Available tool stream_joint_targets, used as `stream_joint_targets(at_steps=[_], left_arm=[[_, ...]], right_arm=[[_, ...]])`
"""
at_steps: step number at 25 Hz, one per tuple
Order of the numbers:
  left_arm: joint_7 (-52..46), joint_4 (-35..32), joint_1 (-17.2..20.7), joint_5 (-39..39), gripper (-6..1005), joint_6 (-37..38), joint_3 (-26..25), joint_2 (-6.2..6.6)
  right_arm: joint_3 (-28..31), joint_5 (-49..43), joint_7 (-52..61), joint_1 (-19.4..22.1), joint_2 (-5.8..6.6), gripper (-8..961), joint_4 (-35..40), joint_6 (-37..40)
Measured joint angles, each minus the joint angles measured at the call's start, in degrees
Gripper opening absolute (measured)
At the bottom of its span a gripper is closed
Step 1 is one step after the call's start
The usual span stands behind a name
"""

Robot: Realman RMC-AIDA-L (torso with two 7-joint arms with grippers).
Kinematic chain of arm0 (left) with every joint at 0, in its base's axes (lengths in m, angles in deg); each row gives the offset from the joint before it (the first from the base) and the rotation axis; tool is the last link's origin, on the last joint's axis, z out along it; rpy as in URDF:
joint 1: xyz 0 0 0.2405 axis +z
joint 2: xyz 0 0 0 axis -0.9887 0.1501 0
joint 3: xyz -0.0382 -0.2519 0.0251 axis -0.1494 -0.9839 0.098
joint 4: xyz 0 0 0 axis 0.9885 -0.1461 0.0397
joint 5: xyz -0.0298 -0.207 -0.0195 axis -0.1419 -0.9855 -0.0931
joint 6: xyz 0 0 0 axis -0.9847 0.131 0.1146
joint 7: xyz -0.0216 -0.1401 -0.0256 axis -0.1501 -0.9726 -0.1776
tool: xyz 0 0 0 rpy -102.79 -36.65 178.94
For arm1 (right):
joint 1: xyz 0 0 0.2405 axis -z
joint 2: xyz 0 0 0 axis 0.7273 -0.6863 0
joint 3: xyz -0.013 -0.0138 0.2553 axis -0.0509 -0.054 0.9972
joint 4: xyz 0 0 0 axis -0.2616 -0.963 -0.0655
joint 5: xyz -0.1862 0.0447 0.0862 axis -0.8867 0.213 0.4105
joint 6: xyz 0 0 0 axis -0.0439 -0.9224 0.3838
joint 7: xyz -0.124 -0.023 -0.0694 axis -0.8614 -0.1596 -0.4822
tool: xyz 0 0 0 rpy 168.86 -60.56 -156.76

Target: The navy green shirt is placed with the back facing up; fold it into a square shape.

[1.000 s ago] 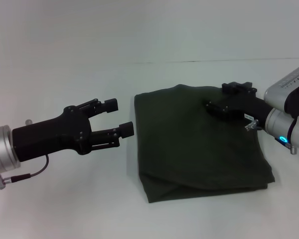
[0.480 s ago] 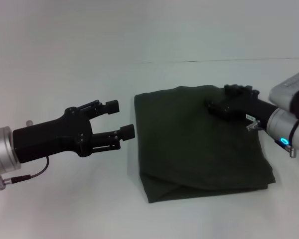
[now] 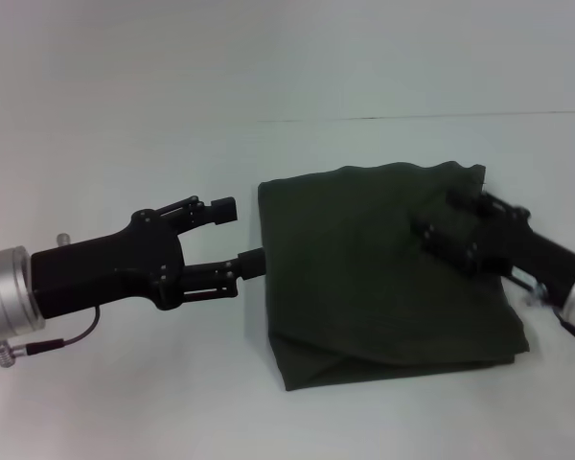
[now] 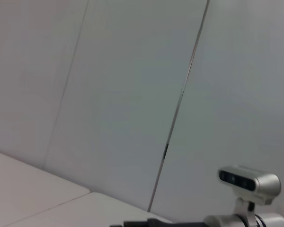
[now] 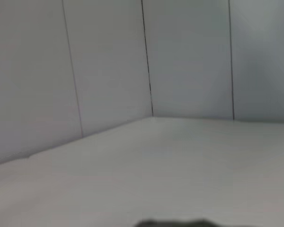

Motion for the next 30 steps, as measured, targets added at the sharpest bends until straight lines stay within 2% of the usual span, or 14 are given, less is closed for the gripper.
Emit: stream_joint_targets(at_steps=[5, 16, 19, 22, 25, 30], left_arm=[[-0.4, 0.1, -0.3, 0.0, 910, -0.2, 0.0, 0.09], [-1.2, 0.1, -1.0, 0.0, 910, -0.5, -0.1, 0.40], [-1.2, 0.0, -1.1, 0.0, 909, -0.5, 0.0, 0.42], [-1.4, -0.1, -1.2, 0.0, 909, -0.4, 0.0, 0.48], [-1.2, -0.2, -1.1, 0.0, 909, -0.2, -0.2, 0.48], [-0.4, -0.3, -0.1, 0.1, 909, -0.2, -0.8, 0.50]], right_arm=[[0.0, -1.3, -1.7, 2.7, 0.04, 746, -0.3, 0.1], [-0.1, -5.9, -1.7, 2.6, -0.10, 745, -0.5, -5.8], [0.3, -5.9, -1.7, 3.1, -0.20, 745, -0.4, -2.4], [1.6, -4.9, -1.7, 3.5, -0.22, 745, -0.3, 5.0], [0.2, -5.8, -1.5, 1.9, -0.39, 744, -0.7, 8.8], [-6.1, -6.7, -1.9, -3.5, -0.66, 744, -4.7, 7.8]])
